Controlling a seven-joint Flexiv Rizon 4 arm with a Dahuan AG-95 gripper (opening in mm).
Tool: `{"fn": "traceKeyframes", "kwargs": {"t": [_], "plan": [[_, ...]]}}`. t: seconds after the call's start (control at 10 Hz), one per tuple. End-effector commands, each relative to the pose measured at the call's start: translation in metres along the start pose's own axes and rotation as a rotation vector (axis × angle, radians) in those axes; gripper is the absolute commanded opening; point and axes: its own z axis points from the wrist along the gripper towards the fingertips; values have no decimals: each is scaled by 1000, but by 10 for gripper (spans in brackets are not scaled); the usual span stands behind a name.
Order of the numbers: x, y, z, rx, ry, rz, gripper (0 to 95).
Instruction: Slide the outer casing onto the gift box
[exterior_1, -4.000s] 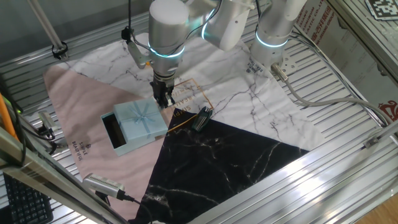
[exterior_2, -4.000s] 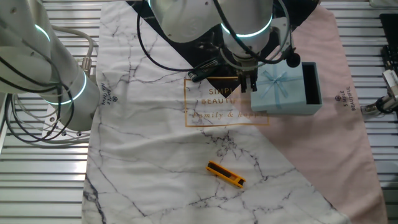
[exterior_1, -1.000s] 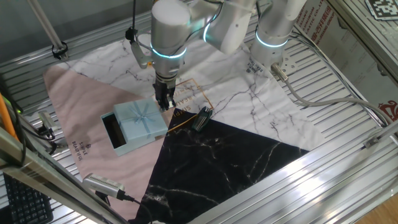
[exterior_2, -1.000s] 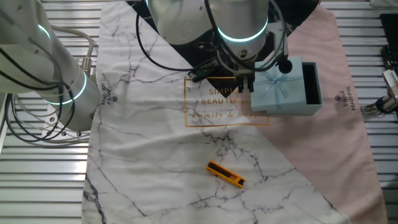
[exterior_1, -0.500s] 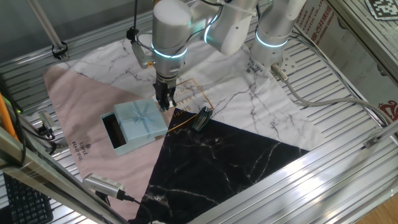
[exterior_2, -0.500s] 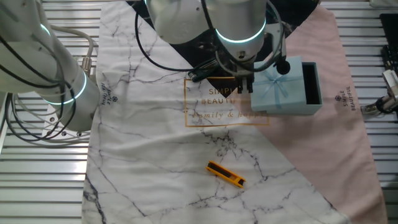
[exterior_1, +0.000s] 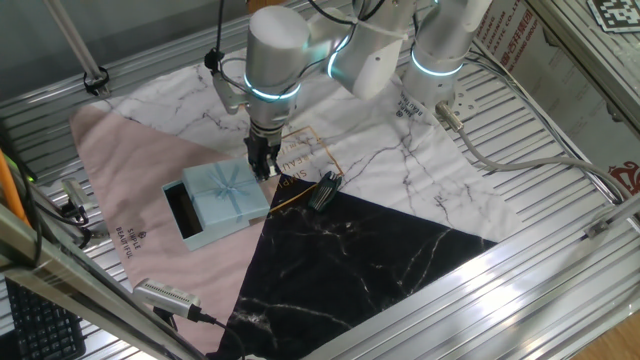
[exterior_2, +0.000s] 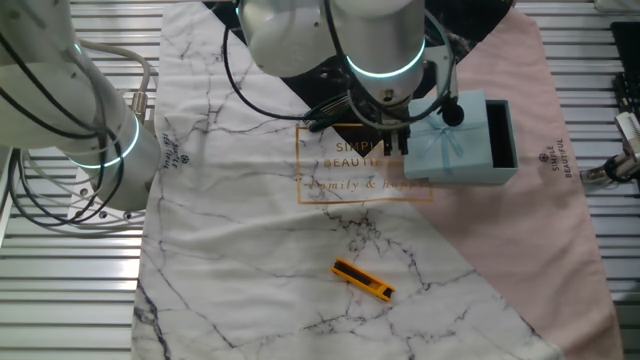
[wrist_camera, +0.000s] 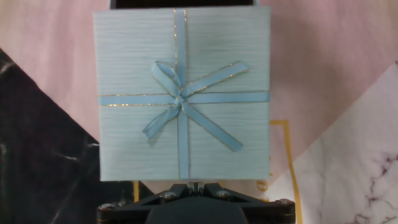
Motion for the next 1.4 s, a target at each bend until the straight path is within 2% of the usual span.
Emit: {"fn": "traceKeyframes", "kwargs": {"t": [0.1, 0.7, 1.4], "plan": [[0, 0, -1, 2, 0, 1, 0], [-2, 1, 2, 0, -23, -6, 0], [-4, 2, 4, 4, -31, -19, 0]]}}
